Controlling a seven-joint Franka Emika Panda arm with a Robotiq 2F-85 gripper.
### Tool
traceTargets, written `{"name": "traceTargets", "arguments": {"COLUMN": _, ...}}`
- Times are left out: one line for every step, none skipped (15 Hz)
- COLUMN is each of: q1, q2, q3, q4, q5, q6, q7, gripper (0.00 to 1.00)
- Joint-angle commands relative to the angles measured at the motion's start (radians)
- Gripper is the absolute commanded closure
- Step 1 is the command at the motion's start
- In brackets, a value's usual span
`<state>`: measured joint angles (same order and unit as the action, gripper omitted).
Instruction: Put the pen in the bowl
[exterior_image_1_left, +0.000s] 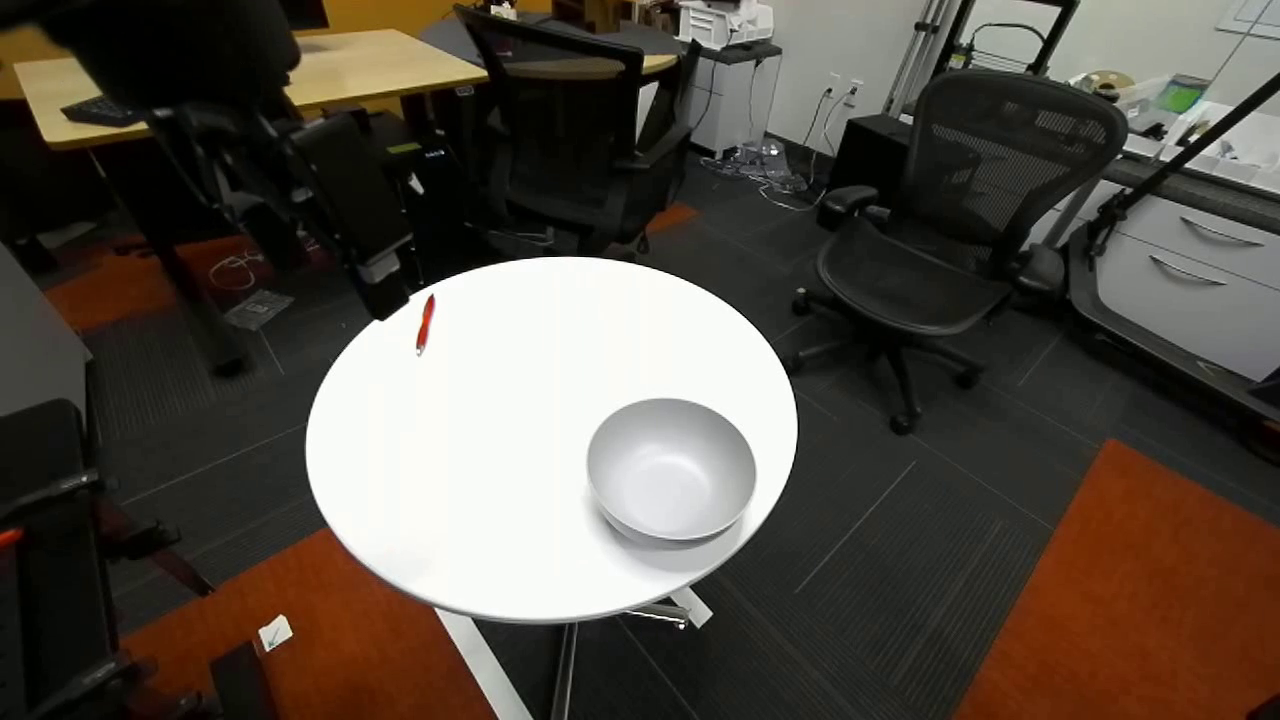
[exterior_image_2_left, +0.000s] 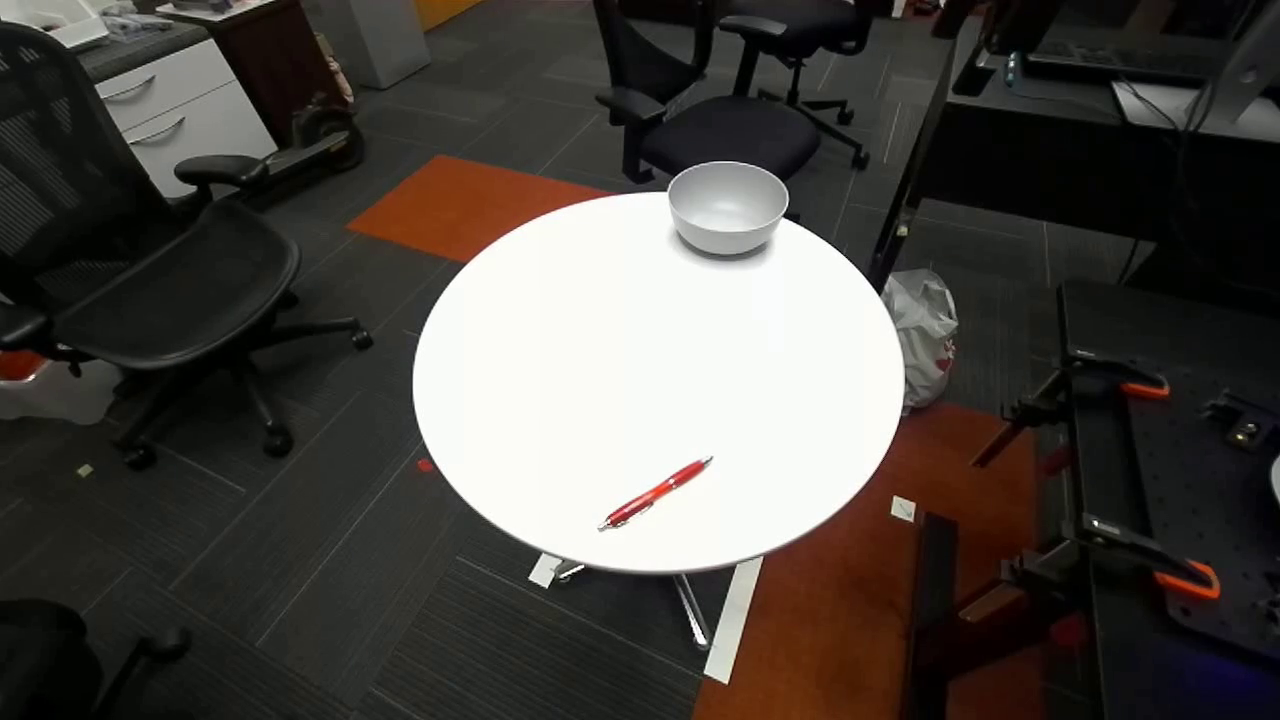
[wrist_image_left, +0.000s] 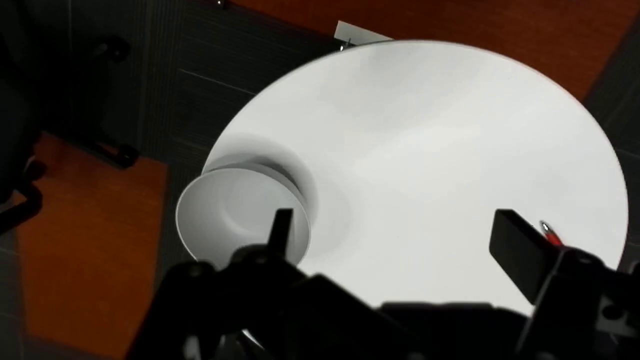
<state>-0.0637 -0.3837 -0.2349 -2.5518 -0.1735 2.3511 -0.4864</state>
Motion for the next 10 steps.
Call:
{"name": "traceTargets", "arguments": {"q1": 0.037, "q2": 0.069, "q3": 0.085, "q4": 0.013, "q5": -0.029, "q6": 0.078, "q7": 0.027, "gripper": 0.00}}
{"name": "traceTargets", "arguments": {"q1": 0.050, "q2": 0.089, "q3": 0.113, "q4": 0.014, "q5": -0.037, "q6": 0.098, "q7": 0.033, "gripper": 0.00}}
{"name": "traceTargets", "arguments": {"q1": 0.068, "q2": 0.115, "q3": 0.141, "q4": 0.013, "q5": -0.043, "q6": 0.120, "q7": 0.035, "gripper": 0.00}}
{"name": "traceTargets", "arguments": {"q1": 0.084, "q2": 0.145, "q3": 0.166, "q4": 0.015, "q5": -0.045, "q6": 0.145, "q7": 0.033, "gripper": 0.00}}
{"name": "traceTargets", "arguments": {"q1": 0.103, "q2": 0.182, "q3": 0.190, "q4": 0.019, "q5": -0.044, "q6": 0.174, "q7": 0.031, "gripper": 0.00}}
{"name": "traceTargets", "arguments": {"q1": 0.124, "q2": 0.226, "q3": 0.211, "q4": 0.027, "q5": -0.035, "q6": 0.209, "q7": 0.024, "gripper": 0.00}}
{"name": "traceTargets", "arguments": {"q1": 0.137, "q2": 0.274, "q3": 0.230, "q4": 0.040, "q5": -0.037, "q6": 0.242, "q7": 0.020, "gripper": 0.00}}
{"name": "traceTargets", "arguments": {"q1": 0.149, "q2": 0.318, "q3": 0.245, "q4": 0.051, "q5": -0.035, "q6": 0.277, "q7": 0.009, "gripper": 0.00}}
{"name": "traceTargets", "arguments": {"q1": 0.160, "q2": 0.372, "q3": 0.263, "q4": 0.073, "q5": -0.036, "q6": 0.302, "q7": 0.003, "gripper": 0.00}}
{"name": "traceTargets", "arguments": {"q1": 0.171, "q2": 0.420, "q3": 0.274, "q4": 0.092, "q5": -0.018, "q6": 0.334, "q7": -0.022, "gripper": 0.00}}
